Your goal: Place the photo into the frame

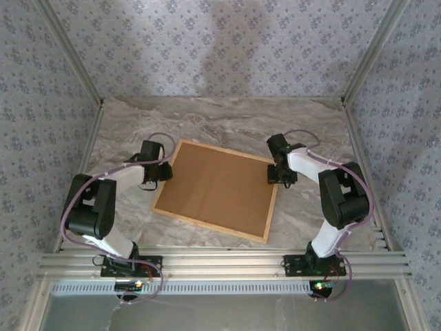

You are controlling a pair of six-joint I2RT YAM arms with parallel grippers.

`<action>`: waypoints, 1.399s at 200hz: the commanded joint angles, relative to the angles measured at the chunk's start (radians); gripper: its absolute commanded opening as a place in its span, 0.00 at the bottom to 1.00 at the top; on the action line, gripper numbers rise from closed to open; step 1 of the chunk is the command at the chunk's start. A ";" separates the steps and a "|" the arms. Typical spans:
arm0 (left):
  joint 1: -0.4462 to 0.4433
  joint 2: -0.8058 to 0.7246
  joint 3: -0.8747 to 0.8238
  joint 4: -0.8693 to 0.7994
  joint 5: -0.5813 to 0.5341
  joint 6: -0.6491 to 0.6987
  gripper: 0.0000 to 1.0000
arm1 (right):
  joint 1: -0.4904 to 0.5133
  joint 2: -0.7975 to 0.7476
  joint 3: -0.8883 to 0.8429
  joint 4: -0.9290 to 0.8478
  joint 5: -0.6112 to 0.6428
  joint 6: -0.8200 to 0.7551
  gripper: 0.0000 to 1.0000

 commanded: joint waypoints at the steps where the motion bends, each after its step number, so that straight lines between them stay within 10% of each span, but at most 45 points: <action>1: -0.004 0.056 -0.052 -0.079 0.015 -0.035 0.22 | 0.043 0.074 -0.017 0.092 -0.158 0.014 0.51; 151: -0.007 0.031 -0.075 -0.070 0.026 -0.050 0.21 | 0.019 0.115 0.052 0.120 -0.327 0.028 0.46; 224: -0.005 -0.013 -0.138 -0.047 -0.020 -0.099 0.21 | -0.024 -0.013 0.113 -0.089 -0.087 -0.058 0.49; 280: -0.007 -0.010 -0.139 -0.036 -0.023 -0.101 0.21 | 0.002 -0.195 -0.078 -0.179 -0.137 0.023 0.50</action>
